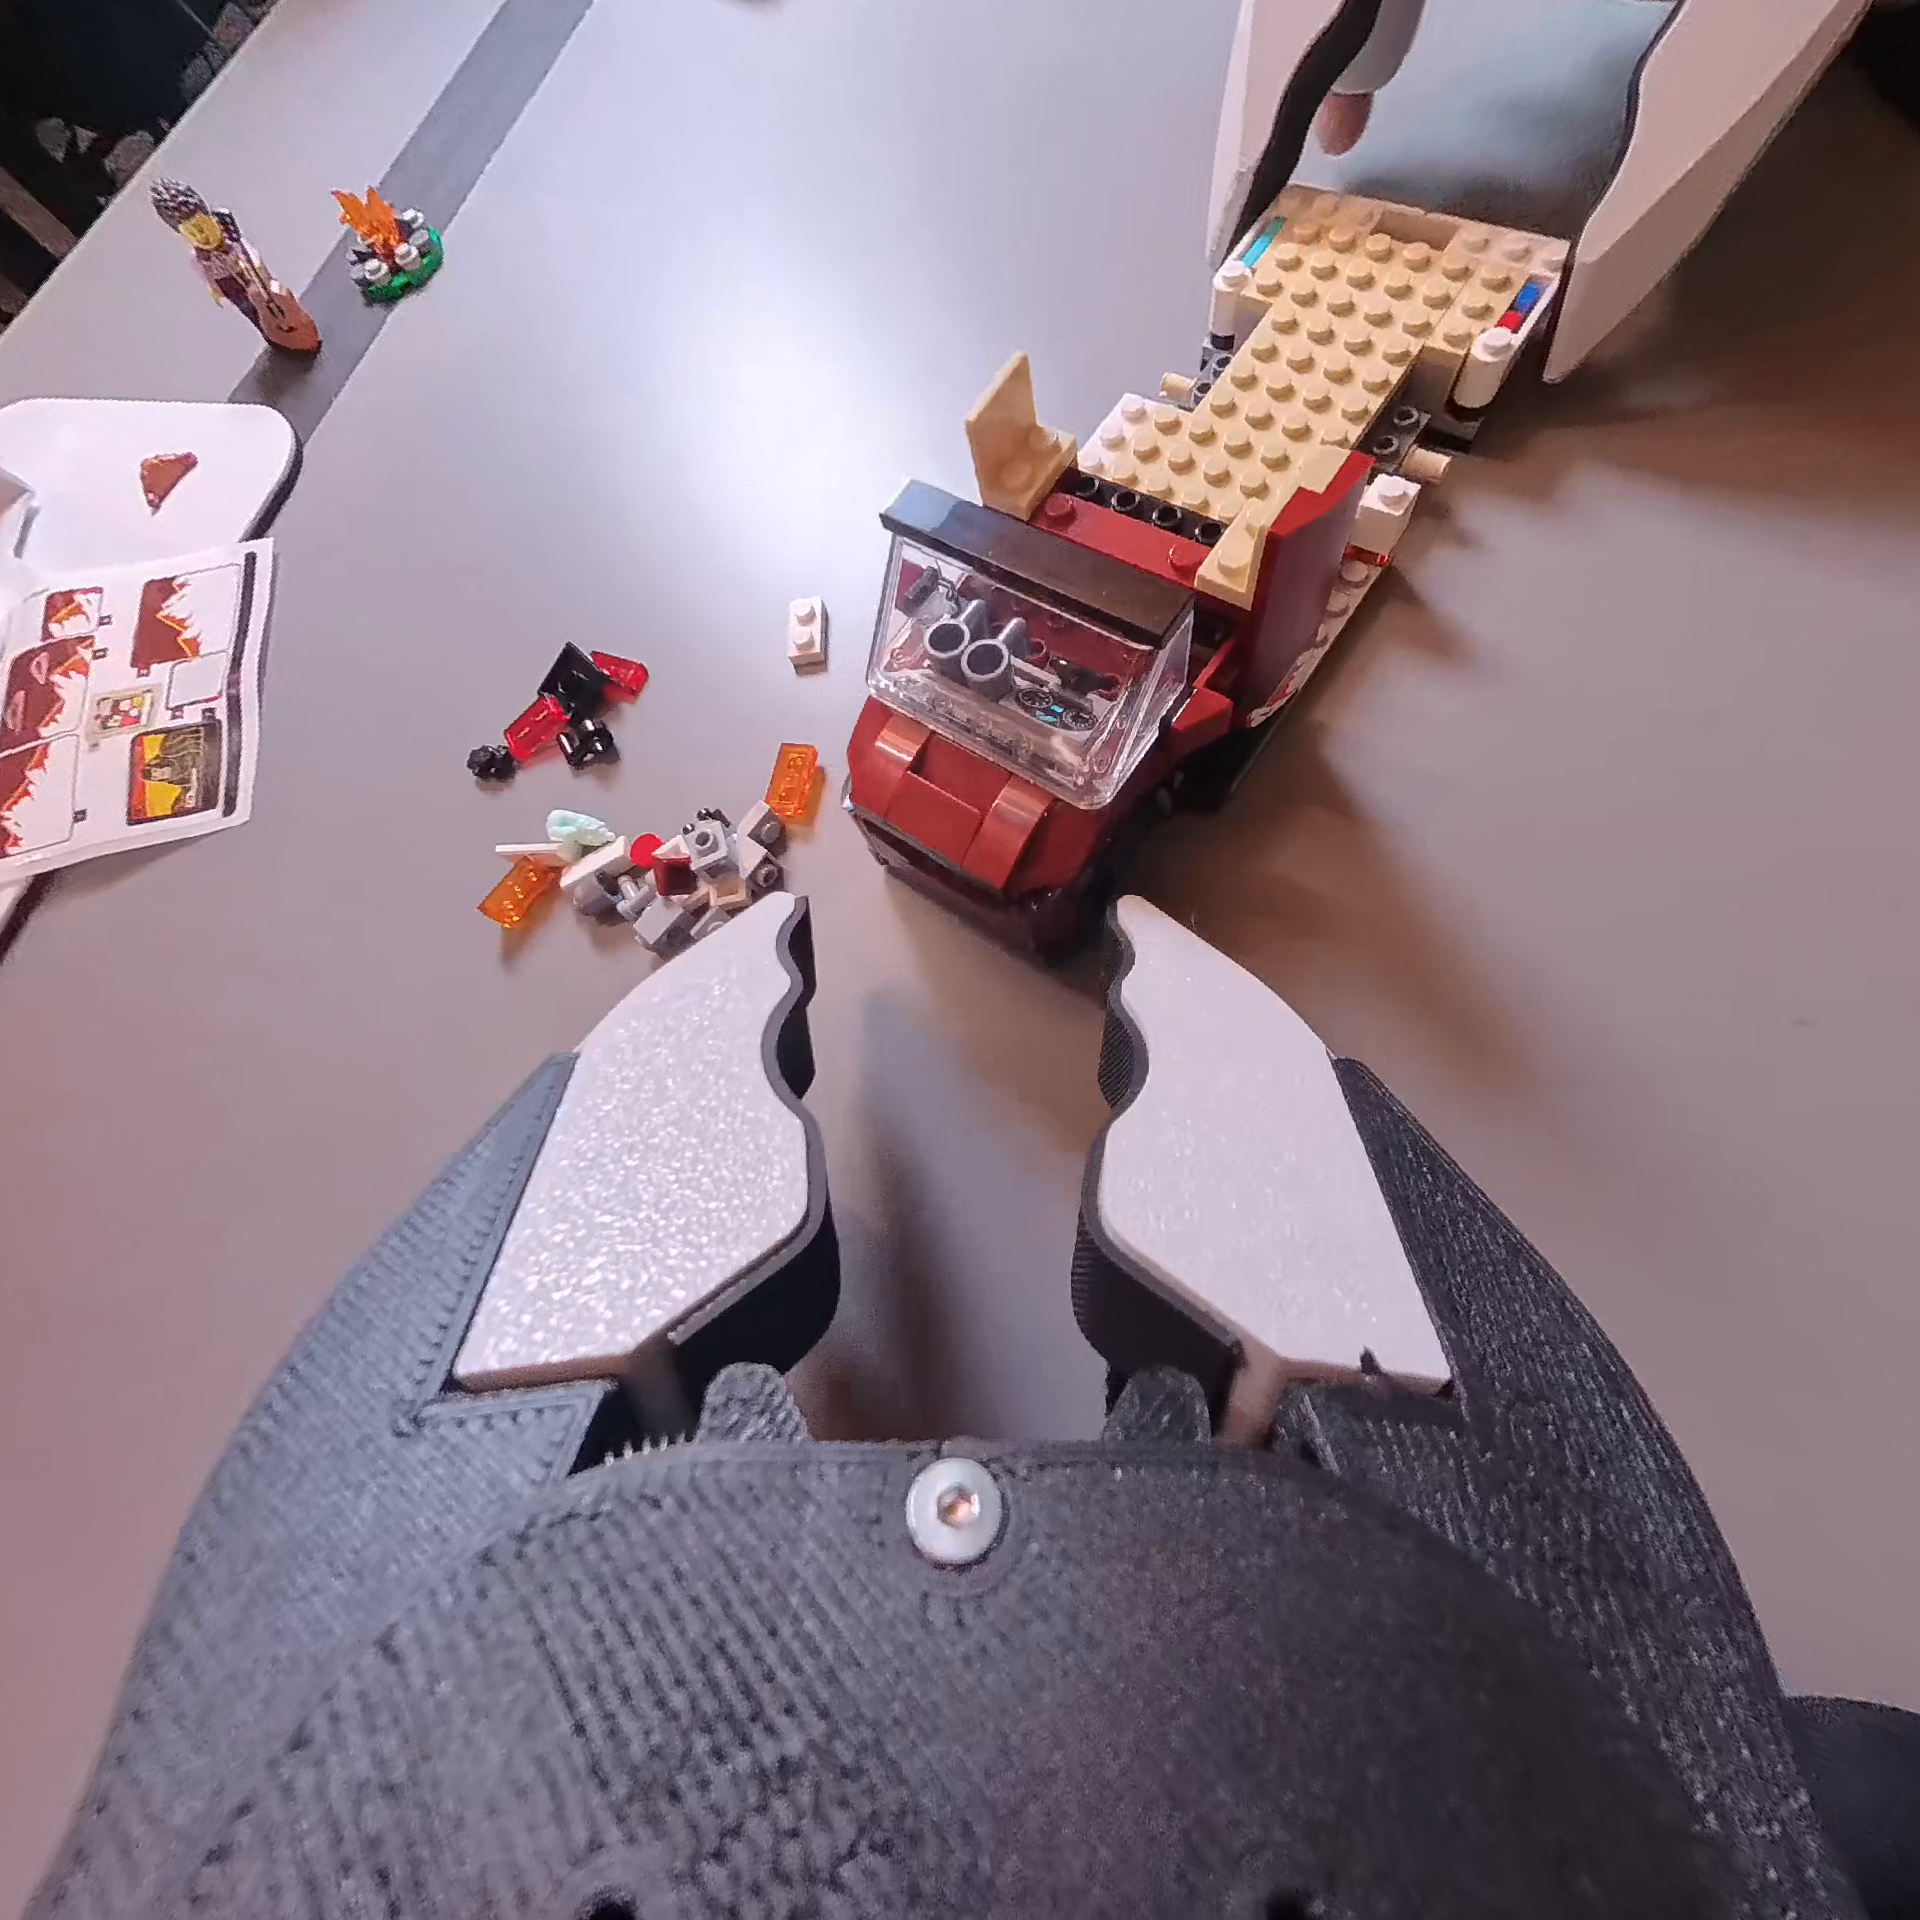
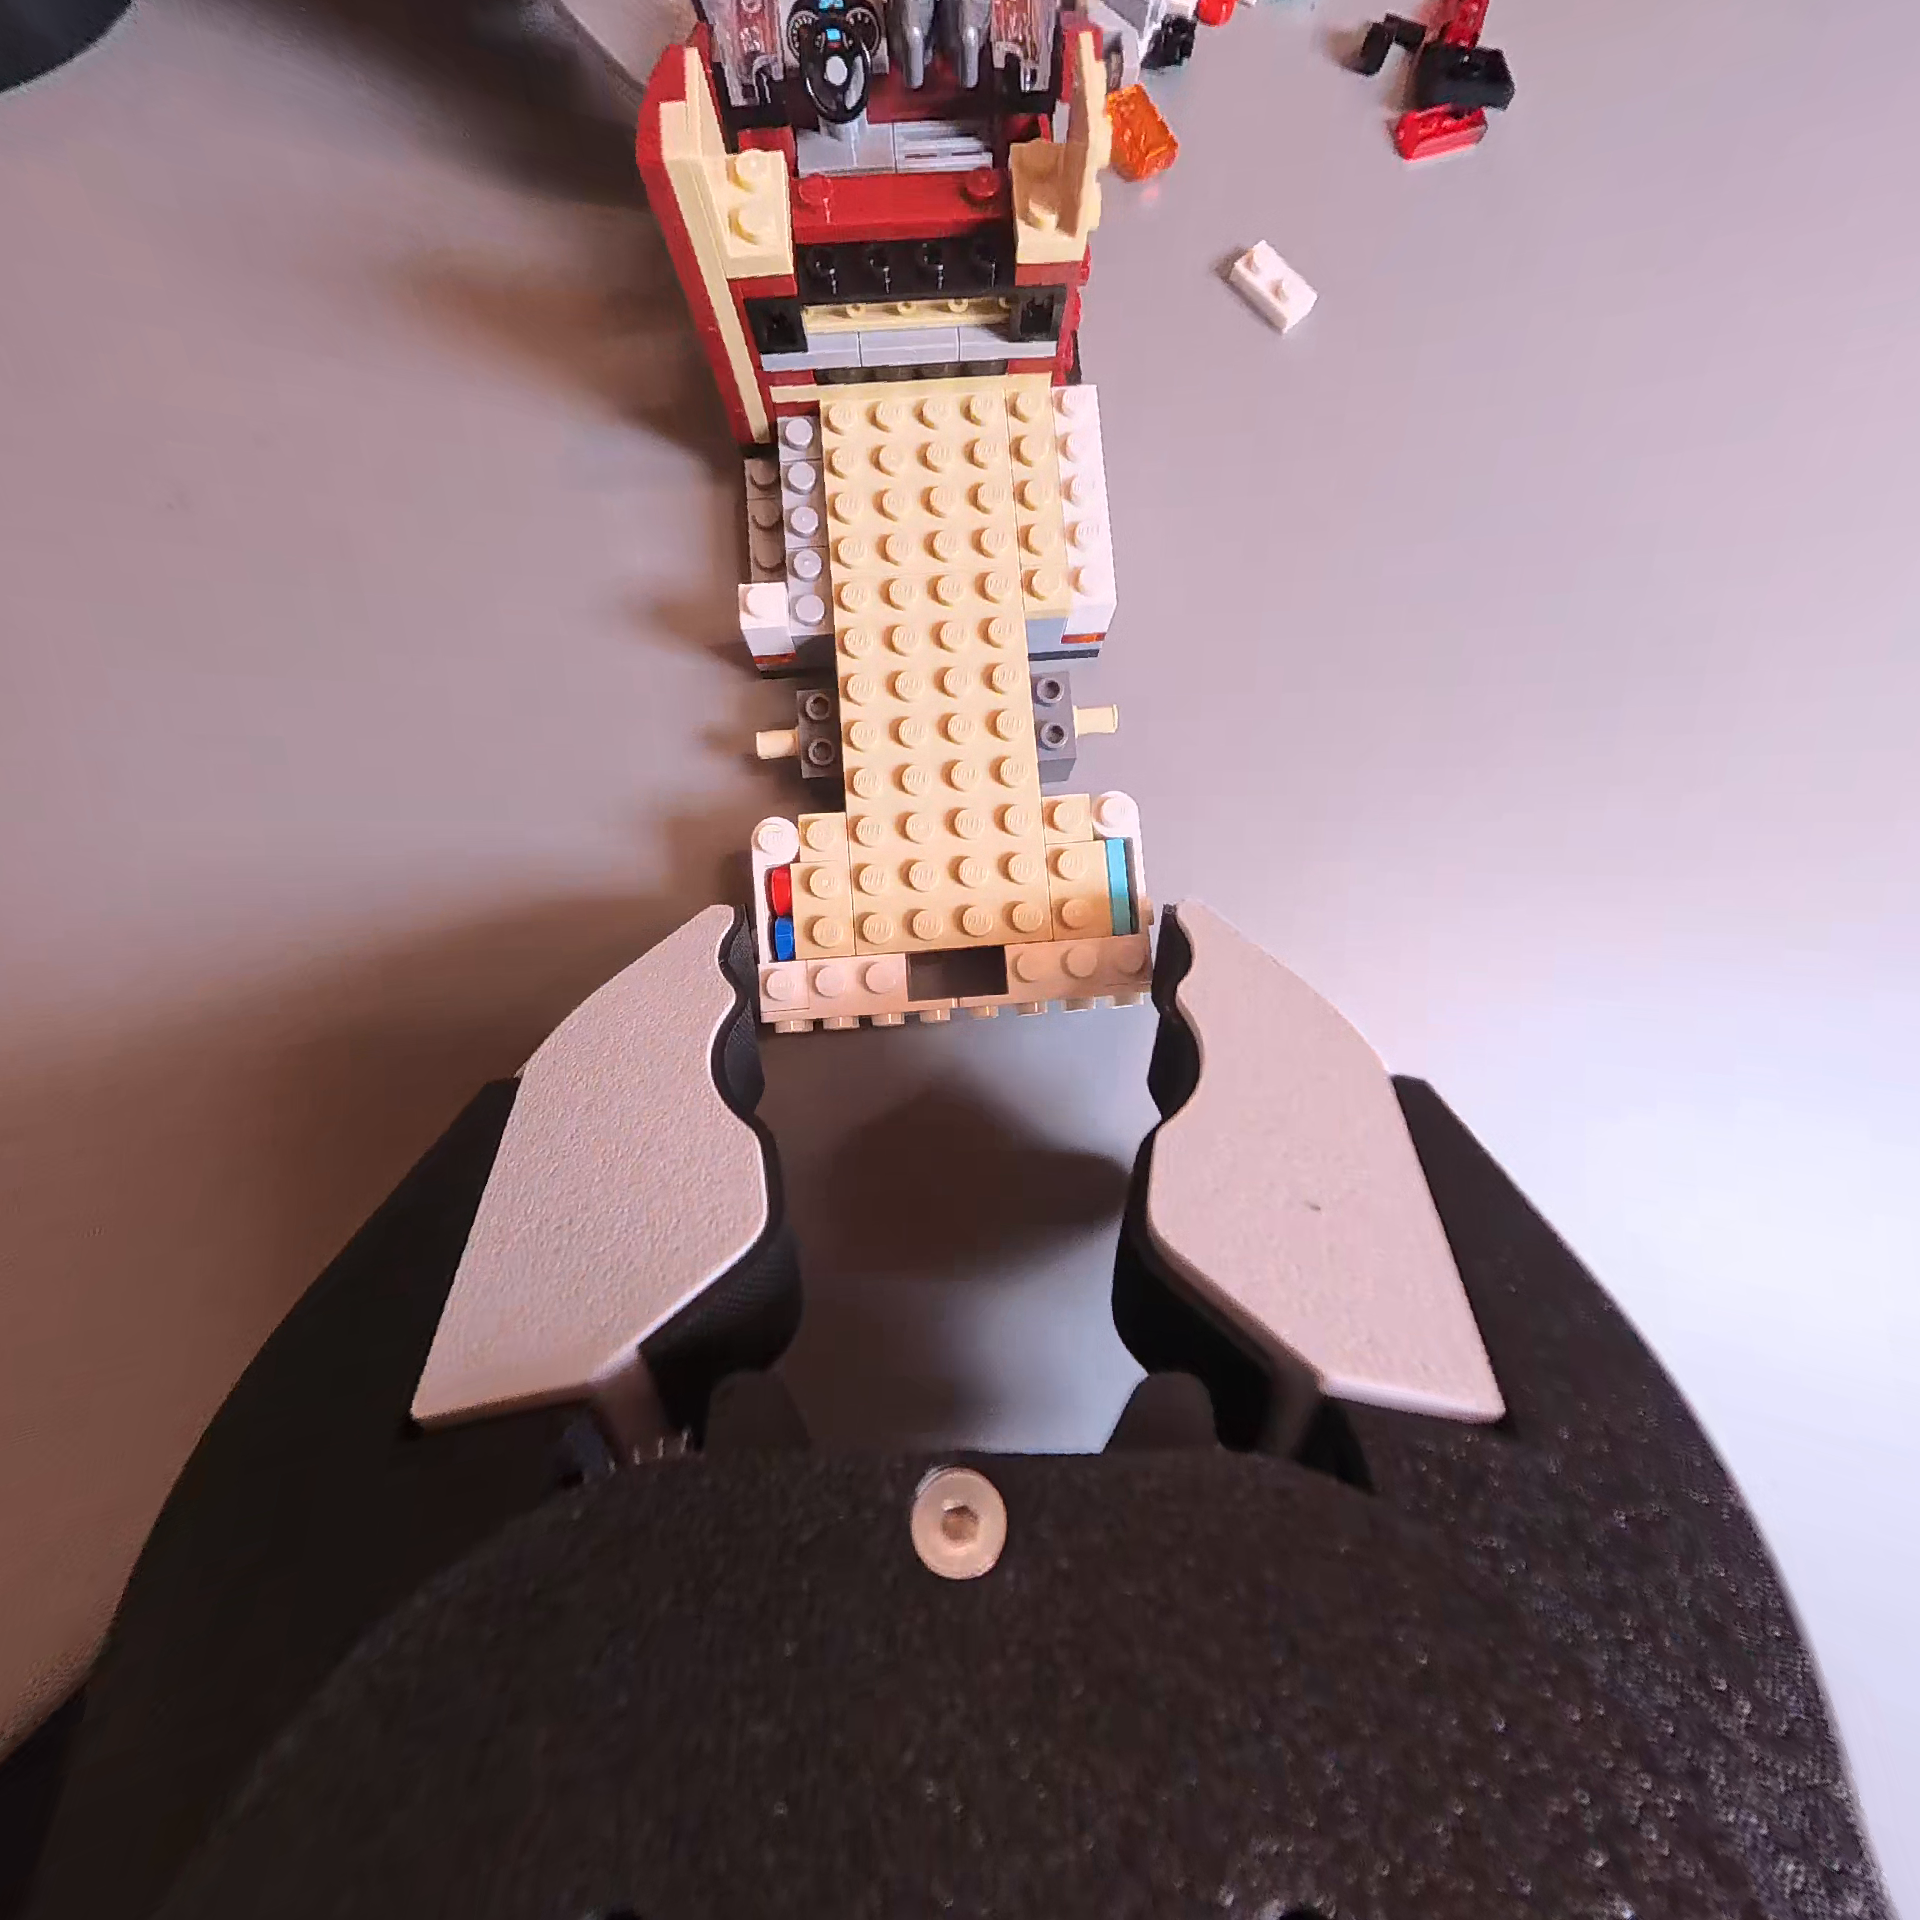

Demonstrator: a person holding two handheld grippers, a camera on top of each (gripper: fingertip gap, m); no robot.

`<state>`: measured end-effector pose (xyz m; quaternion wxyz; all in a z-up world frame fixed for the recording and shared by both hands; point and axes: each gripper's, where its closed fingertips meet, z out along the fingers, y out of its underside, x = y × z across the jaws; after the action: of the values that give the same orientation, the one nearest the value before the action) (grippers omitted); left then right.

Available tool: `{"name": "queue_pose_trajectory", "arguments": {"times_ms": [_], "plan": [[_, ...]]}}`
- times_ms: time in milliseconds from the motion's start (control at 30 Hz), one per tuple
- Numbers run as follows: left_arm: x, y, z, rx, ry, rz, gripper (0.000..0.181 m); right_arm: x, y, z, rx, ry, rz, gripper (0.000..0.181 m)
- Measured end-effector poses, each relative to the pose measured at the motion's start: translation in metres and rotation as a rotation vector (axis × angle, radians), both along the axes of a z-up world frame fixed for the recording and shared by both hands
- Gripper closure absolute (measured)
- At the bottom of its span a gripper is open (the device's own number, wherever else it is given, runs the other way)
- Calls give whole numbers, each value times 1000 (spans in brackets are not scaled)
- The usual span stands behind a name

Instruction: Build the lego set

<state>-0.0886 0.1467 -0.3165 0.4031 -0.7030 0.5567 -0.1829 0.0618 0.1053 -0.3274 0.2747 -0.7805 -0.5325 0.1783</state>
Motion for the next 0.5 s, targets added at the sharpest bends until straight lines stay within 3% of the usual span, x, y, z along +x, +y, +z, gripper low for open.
{"name": "queue_pose_trajectory", "arguments": {"times_ms": [333,500], "plan": [[0,-13,11,51,-5,-11,131,2,-39,1,-37,-21,-74,111],[1,-25,11,32,-19,-32,131,-23,-74,2,-32,16,23,138]]}}
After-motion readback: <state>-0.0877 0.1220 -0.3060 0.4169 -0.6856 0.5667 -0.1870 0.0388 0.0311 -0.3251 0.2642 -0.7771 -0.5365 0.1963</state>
